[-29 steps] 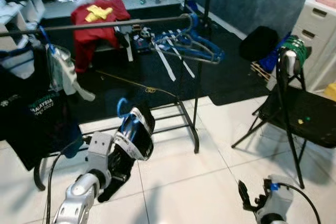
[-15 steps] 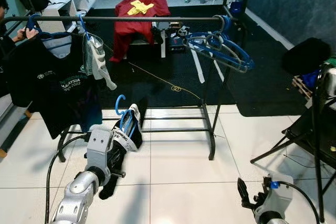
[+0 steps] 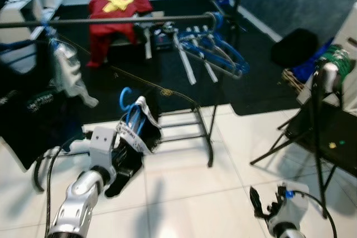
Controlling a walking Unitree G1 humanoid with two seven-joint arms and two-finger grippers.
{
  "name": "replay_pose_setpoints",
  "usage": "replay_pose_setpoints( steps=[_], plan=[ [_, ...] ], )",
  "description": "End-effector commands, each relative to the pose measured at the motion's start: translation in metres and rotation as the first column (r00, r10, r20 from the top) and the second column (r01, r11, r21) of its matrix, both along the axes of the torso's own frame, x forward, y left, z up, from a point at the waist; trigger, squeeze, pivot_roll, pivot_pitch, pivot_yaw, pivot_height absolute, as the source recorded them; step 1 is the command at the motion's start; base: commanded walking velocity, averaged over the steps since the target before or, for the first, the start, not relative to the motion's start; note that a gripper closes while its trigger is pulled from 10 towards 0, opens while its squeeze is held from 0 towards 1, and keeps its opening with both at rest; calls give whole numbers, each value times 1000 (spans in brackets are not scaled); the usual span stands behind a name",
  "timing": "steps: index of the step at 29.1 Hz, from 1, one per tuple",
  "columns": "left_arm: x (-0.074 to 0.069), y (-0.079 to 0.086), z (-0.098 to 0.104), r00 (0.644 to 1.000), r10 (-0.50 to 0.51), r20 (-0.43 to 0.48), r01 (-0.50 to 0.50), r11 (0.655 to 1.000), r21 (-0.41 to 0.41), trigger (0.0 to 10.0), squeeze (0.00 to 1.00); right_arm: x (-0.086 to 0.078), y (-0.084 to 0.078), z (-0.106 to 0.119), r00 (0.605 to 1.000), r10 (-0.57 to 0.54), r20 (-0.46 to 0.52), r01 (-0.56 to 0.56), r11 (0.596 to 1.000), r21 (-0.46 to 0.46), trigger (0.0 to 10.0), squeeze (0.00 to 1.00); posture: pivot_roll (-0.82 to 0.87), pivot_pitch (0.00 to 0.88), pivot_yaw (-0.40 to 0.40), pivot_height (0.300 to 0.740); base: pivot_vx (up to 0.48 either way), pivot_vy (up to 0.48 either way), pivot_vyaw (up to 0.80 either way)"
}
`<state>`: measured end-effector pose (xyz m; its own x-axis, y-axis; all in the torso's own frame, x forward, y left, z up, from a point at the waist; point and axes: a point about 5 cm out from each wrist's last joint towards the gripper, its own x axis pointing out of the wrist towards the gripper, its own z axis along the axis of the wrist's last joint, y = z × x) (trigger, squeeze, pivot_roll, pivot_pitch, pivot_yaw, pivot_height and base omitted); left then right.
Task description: Hang hanger
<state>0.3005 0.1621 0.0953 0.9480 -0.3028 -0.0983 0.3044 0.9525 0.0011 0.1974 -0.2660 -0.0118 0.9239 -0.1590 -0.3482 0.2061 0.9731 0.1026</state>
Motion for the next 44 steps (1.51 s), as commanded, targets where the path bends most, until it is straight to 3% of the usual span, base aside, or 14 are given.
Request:
replay_pose_setpoints(
  steps=[1, 11, 14, 24, 28, 32, 44],
  plan=[
    [-3, 9, 0, 999, 38, 1, -38, 999, -4, 10000, 0, 4, 7, 0, 1000, 11, 7, -11, 1000, 20, 10000, 0, -48, 45, -7, 740, 420, 0, 0],
    [3, 6, 14, 998, 50, 44, -49, 999, -23, 10000, 0, 5, 8, 1, 1000, 14, 11, -14, 1000, 18, 10000, 0, -48, 47, -7, 740, 417, 0, 0],
    [11, 8, 36, 990, 89, 113, -84, 995, -45, 10000, 0, 6, 11, 5, 999, 17, 28, -17, 1000, 15, 10000, 0, -48, 47, -5, 740, 414, 0, 0],
    [15, 3, 45, 985, 113, 133, -103, 991, -81, 10000, 0, 6, 11, 7, 999, 18, 34, -18, 1000, 13, 10000, 0, -47, 49, -5, 740, 398, 0, 0],
    [19, 3, 46, 979, 168, 117, -156, 982, -107, 10000, 0, 6, 10, 7, 999, 17, 32, -17, 1000, 14, 10000, 0, -50, 48, -5, 740, 0, 0, 0],
    [22, 4, 40, 970, 241, 36, -238, 968, -74, 10000, 0, 5, 10, 6, 1000, 14, 27, -14, 1000, 15, 10000, 0, -49, 51, -2, 740, 0, 0, 0],
    [19, 6, 29, 949, 310, -64, -311, 950, -7, 10000, 0, 4, 11, 5, 1000, 10, 16, -11, 1000, 20, 10000, 0, -48, 52, 1, 740, 0, 0, 0]
  ],
)
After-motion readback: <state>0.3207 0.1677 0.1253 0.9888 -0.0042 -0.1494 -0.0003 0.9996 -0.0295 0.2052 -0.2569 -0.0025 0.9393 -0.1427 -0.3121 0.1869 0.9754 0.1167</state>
